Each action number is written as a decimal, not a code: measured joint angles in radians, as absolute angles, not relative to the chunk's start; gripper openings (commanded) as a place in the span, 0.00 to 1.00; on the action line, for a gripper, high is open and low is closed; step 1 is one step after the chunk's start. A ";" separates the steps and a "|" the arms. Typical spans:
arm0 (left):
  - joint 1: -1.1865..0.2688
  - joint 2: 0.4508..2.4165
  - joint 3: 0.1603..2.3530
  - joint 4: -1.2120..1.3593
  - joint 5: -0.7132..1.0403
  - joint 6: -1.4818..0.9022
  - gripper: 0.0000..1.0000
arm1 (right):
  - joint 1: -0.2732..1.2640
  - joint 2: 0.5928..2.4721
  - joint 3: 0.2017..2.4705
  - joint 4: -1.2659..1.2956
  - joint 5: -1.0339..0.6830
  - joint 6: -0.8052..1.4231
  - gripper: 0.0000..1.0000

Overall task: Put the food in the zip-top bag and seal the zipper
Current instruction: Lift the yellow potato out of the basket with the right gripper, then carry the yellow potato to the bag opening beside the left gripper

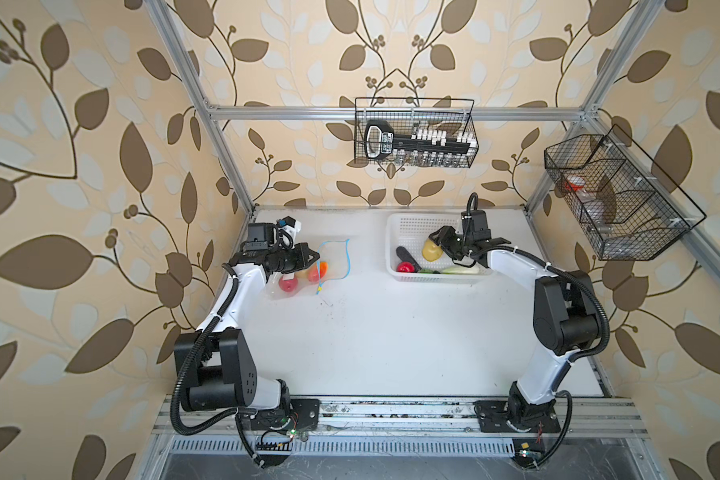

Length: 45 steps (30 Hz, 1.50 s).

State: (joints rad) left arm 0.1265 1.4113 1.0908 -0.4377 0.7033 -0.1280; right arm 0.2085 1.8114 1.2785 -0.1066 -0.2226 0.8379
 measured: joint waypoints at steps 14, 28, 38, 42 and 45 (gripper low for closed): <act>0.139 1.409 1.090 -0.436 0.704 -0.128 0.00 | 0.306 1.700 1.270 -0.056 -0.193 0.853 0.33; 0.139 1.401 1.075 -0.422 0.703 -0.128 0.00 | 0.428 1.691 1.270 -0.013 -0.164 0.864 0.33; 0.139 1.401 1.074 -0.421 0.703 -0.129 0.00 | 0.484 1.665 1.270 0.046 -0.135 0.871 0.33; 0.139 1.401 1.074 -0.421 0.703 -0.129 0.00 | 0.514 1.665 1.270 0.079 -0.126 0.879 0.32; 0.139 1.401 1.074 -0.421 0.704 -0.129 0.00 | 0.538 1.665 1.270 0.103 -0.123 0.890 0.32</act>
